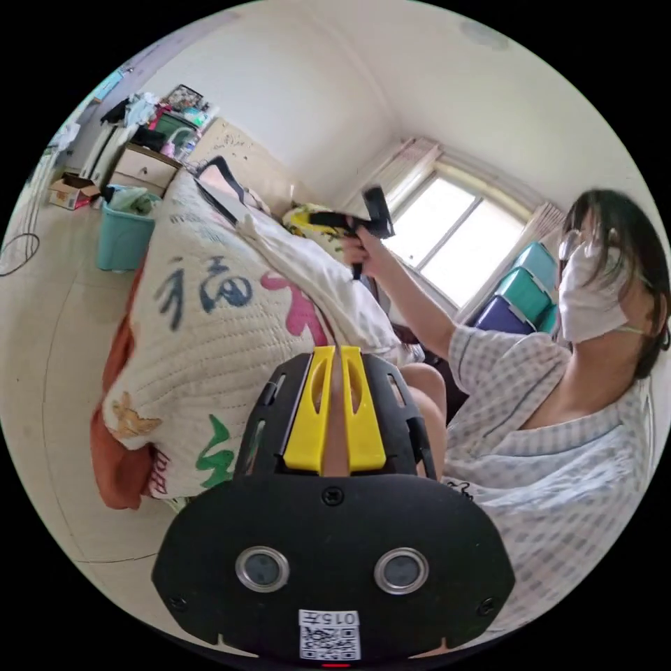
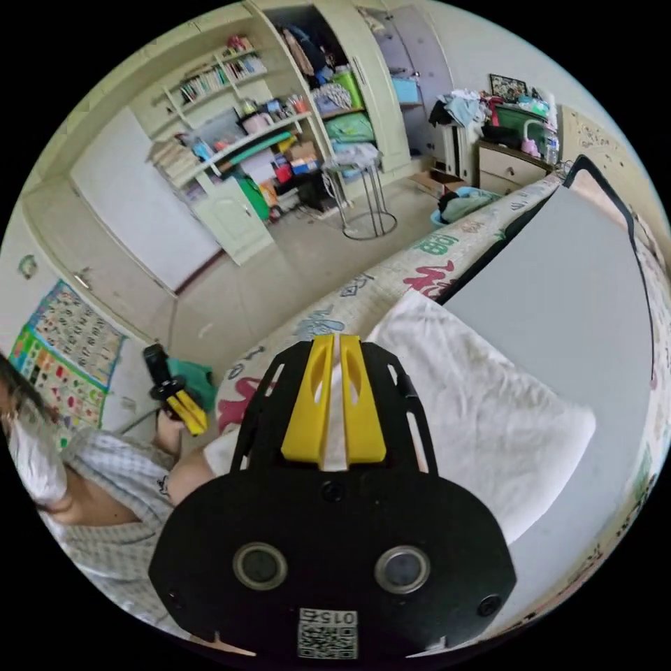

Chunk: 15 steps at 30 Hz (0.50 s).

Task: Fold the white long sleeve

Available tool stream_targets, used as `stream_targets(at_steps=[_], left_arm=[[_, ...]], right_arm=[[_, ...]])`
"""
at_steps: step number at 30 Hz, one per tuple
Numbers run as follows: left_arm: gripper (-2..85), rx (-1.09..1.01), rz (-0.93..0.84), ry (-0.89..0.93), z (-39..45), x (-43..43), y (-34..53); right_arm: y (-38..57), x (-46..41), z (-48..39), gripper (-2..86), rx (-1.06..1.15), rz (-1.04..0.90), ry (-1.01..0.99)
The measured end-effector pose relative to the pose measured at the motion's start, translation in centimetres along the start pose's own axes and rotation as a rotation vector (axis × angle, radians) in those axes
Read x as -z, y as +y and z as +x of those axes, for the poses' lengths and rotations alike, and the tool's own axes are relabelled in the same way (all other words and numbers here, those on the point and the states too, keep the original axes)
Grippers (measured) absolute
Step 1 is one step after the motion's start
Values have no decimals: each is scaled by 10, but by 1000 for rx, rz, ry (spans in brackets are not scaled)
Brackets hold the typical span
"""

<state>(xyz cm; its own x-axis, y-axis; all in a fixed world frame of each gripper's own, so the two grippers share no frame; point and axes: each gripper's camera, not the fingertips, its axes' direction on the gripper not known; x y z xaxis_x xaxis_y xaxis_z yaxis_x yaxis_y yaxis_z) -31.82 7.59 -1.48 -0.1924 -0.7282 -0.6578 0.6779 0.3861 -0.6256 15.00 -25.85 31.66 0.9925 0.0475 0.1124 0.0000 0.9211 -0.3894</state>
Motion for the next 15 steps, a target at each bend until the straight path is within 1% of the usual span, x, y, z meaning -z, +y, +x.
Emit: stream_targets(at_steps=[1,2,3,5,7,9,11,12,13,14,15], left_arm=[[19,-1,8,-22,-3,2,-10],[41,-19,14,-41,-7,2,-33],[63,-35,4,-38,-13,-5,-59],[88,-47,-26,-13,-25,-24,-103],[102,-14,-57,13,-44,-50,-148],[112,34,-124,27,-75,-91,-205],[128,80,-204,-19,-100,-124,-237],[143,100,-254,-54,-114,-145,-253],[151,101,-279,-61,-120,-156,-258],[161,119,-332,-44,-132,-174,-268],[164,158,-362,10,-144,-189,-275]], right_arm=[[8,13,5,27,-9,31,23],[24,39,16,36,-34,83,87],[39,61,30,45,-72,122,159],[61,86,52,54,-138,156,226],[82,101,78,72,-205,166,217],[106,104,117,102,-322,136,171],[121,101,145,132,-414,107,132],[128,98,160,157,-444,100,92],[131,97,167,161,-452,100,69],[135,94,178,169,-466,107,26],[137,93,189,171,-477,119,-8]])
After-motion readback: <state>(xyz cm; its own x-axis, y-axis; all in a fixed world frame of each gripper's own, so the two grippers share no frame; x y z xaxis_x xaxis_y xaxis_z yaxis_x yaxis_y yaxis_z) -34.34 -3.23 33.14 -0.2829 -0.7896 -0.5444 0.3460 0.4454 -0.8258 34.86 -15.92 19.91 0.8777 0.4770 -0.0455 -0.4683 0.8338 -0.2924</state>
